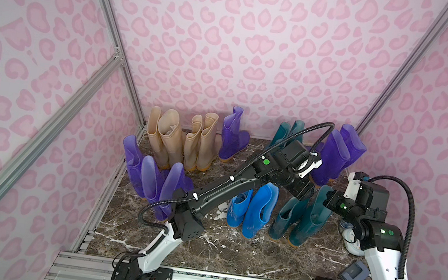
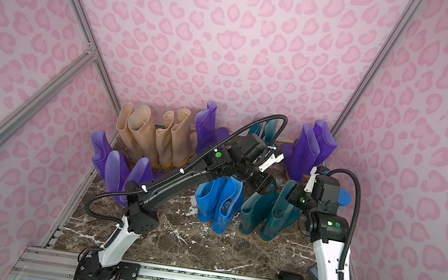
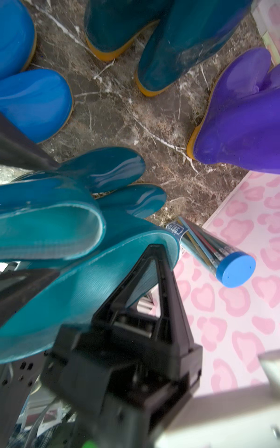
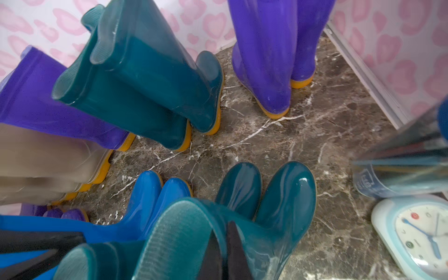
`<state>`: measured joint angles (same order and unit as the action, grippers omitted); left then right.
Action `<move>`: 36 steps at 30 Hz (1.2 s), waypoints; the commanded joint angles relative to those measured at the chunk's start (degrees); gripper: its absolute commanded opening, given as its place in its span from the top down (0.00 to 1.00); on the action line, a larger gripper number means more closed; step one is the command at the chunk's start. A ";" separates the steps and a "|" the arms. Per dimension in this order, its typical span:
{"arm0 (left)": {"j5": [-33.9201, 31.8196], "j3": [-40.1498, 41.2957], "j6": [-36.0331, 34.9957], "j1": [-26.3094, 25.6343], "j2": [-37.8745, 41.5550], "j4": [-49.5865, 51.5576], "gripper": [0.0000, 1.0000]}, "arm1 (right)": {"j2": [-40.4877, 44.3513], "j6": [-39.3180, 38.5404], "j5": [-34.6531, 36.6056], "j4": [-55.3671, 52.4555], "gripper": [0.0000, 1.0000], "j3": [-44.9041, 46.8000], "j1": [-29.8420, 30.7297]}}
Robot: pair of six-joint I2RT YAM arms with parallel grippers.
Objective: Match and arrange rain boots in pairs
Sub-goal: Adjust a pair of rain boots at the center of the board.
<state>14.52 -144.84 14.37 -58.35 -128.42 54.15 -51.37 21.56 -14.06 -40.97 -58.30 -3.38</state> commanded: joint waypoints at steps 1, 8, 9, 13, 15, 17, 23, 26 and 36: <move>-0.11 -0.62 -0.09 -0.01 -1.01 -0.46 0.52 | -0.67 -1.99 -7.24 7.00 1.00 -0.40 0.12; 4.25 1.89 8.57 -0.01 1.00 -6.15 0.98 | -2.55 -1.62 -18.37 14.66 1.00 -0.79 0.42; 3.86 4.28 10.46 -0.09 2.50 -8.49 0.98 | -3.13 -1.53 -20.22 15.25 1.00 -1.19 0.48; -0.55 14.34 15.64 -1.30 9.04 -16.96 0.98 | -3.82 -2.18 -22.32 15.98 1.00 -3.07 0.56; -2.56 17.80 17.98 -1.68 11.18 -19.14 0.98 | -3.89 -2.66 -21.77 15.08 1.00 -3.59 0.54; -3.97 21.27 21.27 -1.81 12.79 -21.73 0.98 | -3.69 -2.99 -19.59 14.14 1.00 -3.16 0.39; -5.96 29.35 27.87 -1.81 14.20 -28.11 0.98 | -3.39 -3.50 -12.53 9.67 0.99 -2.81 -0.30; -6.37 30.70 28.96 -1.77 14.16 -29.65 0.98 | -3.18 -3.68 -12.74 7.44 1.00 -3.46 -0.45; -10.20 39.59 35.43 -1.60 18.47 -35.75 0.98 | -2.48 -4.55 -16.48 8.69 1.00 -0.30 -0.64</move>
<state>5.82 -106.78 46.65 -60.01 -111.35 21.63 -53.69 17.74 -27.03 -37.63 -59.61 -4.12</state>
